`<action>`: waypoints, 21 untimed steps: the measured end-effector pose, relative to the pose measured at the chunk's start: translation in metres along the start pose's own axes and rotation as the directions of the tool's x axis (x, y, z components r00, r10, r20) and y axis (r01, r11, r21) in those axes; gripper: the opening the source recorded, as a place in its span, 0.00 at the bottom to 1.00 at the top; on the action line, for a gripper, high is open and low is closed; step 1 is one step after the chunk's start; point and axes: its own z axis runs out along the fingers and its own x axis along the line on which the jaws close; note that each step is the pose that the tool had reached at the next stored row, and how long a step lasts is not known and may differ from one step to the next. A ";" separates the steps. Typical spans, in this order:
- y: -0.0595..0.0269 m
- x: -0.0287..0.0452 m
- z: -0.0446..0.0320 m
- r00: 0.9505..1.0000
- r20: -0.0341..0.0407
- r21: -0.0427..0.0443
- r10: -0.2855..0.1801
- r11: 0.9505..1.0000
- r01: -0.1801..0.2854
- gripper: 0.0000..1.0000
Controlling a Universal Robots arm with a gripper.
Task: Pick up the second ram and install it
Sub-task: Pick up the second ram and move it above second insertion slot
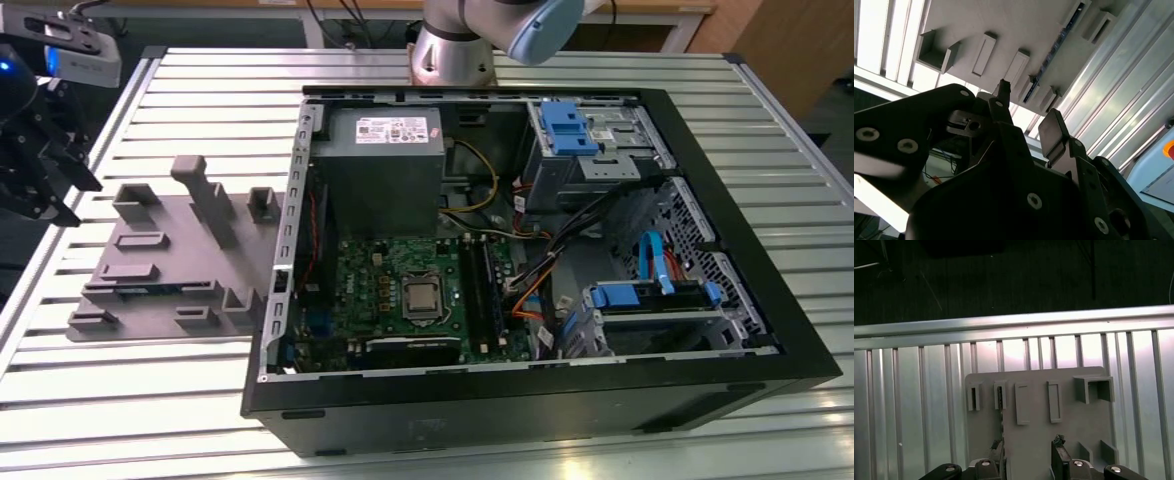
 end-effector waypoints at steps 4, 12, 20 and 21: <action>-0.0001 0.0014 0.0034 1.000 0.000 0.000 0.000 1.000 0.000 0.51; -0.0010 0.0017 0.0102 1.000 0.000 0.000 0.000 1.000 0.000 0.51; -0.0011 0.0017 0.0105 1.000 0.000 0.000 0.000 1.000 0.000 0.51; -0.0010 0.0017 0.0105 1.000 0.000 0.000 0.000 1.000 0.000 0.51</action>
